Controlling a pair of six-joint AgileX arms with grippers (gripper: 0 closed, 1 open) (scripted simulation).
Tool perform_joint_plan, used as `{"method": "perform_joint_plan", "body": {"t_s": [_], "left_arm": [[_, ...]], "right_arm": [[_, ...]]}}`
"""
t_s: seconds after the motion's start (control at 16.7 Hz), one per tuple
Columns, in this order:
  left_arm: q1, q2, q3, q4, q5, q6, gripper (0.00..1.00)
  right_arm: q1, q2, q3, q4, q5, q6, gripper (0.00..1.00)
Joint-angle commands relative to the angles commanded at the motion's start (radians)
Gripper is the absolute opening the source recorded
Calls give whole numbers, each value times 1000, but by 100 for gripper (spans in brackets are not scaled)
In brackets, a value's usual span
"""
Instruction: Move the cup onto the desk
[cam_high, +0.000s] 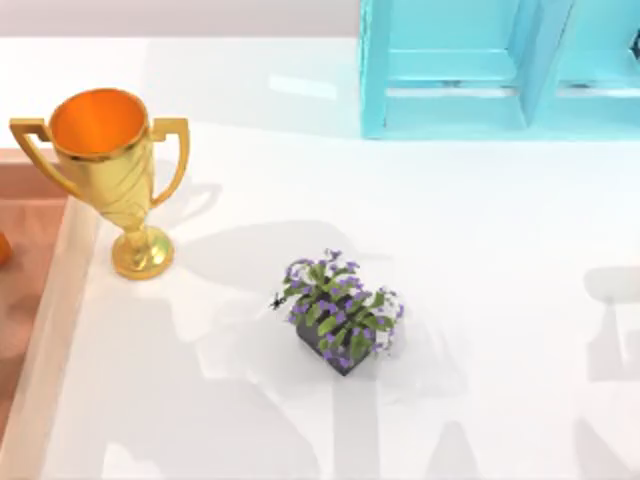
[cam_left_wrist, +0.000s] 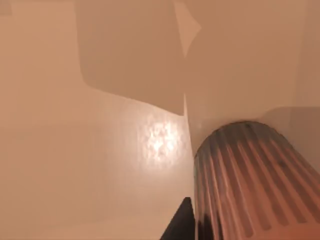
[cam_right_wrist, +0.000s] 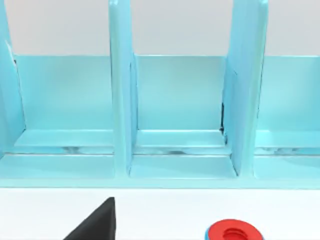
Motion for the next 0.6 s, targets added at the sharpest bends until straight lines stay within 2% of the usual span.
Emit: {"method": "perform_joint_plan", "body": {"t_s": [0.18,0.6], "left_arm": [[0,0,0,0,0,0,2],[0,0,0,0,0,0,0]], "right_arm": [[0,0,0,0,0,0,100],[0,0,0,0,0,0,100]]}}
